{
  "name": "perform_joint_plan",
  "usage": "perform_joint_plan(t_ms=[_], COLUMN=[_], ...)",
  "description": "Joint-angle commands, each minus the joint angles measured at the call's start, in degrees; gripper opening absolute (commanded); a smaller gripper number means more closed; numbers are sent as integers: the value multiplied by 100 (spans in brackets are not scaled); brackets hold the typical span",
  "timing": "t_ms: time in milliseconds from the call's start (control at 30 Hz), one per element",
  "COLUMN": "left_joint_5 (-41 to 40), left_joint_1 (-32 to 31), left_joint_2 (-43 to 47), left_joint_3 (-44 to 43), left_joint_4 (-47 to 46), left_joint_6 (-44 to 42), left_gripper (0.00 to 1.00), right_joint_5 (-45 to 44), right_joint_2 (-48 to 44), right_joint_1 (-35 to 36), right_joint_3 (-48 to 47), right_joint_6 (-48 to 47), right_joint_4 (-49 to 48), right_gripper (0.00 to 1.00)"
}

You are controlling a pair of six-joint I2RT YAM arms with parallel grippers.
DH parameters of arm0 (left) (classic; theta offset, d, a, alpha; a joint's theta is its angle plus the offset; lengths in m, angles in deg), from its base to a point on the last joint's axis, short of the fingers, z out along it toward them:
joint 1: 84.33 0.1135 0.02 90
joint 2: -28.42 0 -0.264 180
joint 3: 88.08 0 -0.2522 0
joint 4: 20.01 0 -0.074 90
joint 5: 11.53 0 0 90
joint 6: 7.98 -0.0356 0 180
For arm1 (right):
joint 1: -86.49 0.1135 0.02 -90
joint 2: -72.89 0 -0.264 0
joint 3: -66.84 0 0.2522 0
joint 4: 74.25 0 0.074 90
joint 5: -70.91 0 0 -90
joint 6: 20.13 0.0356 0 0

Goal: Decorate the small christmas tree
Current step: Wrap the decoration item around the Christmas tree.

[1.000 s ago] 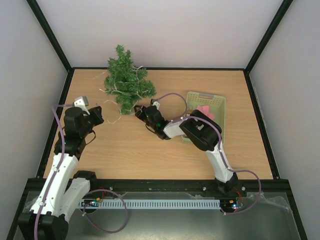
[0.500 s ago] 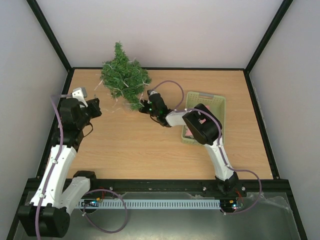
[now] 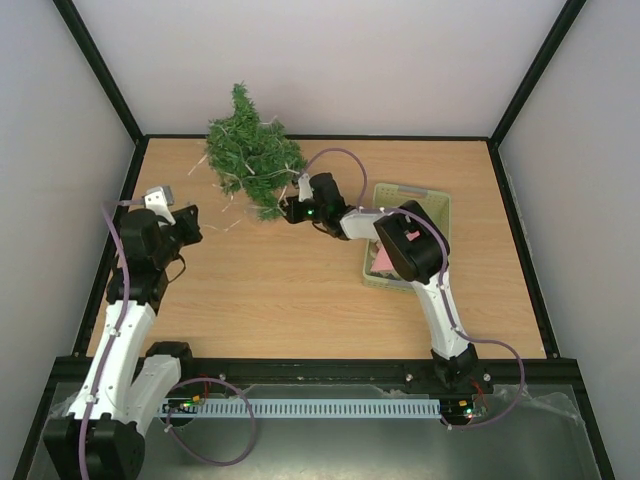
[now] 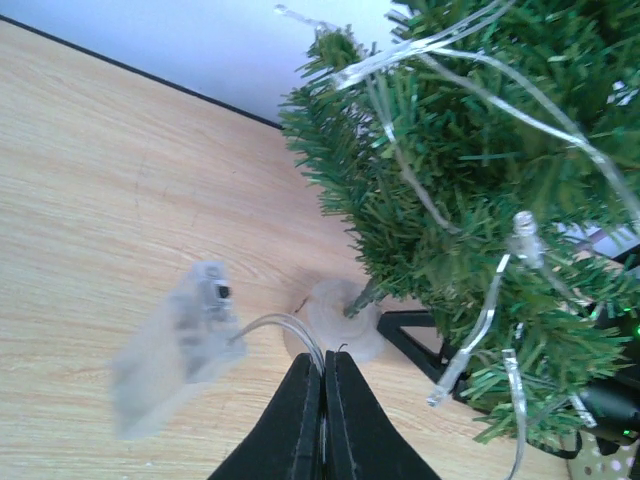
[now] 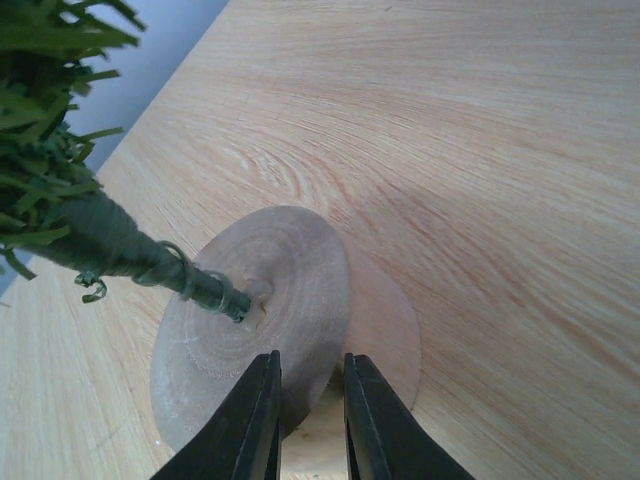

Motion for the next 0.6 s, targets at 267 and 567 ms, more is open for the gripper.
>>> perform_joint_plan(t_ms=[267, 567], left_joint_5=[549, 363], left_joint_1=[52, 65], left_joint_2=[-104, -287], left_joint_3=[-12, -224], left_joint_4=[-513, -535], left_joint_6=[501, 723], left_gripper=[2, 2], right_joint_5=[-611, -885], right_joint_2=[-164, -1066], right_joint_1=[-72, 60], right_joint_3=[-464, 1365], right_joint_6=[-37, 3430], right_joint_4=[1246, -1069], right_gripper=[37, 49])
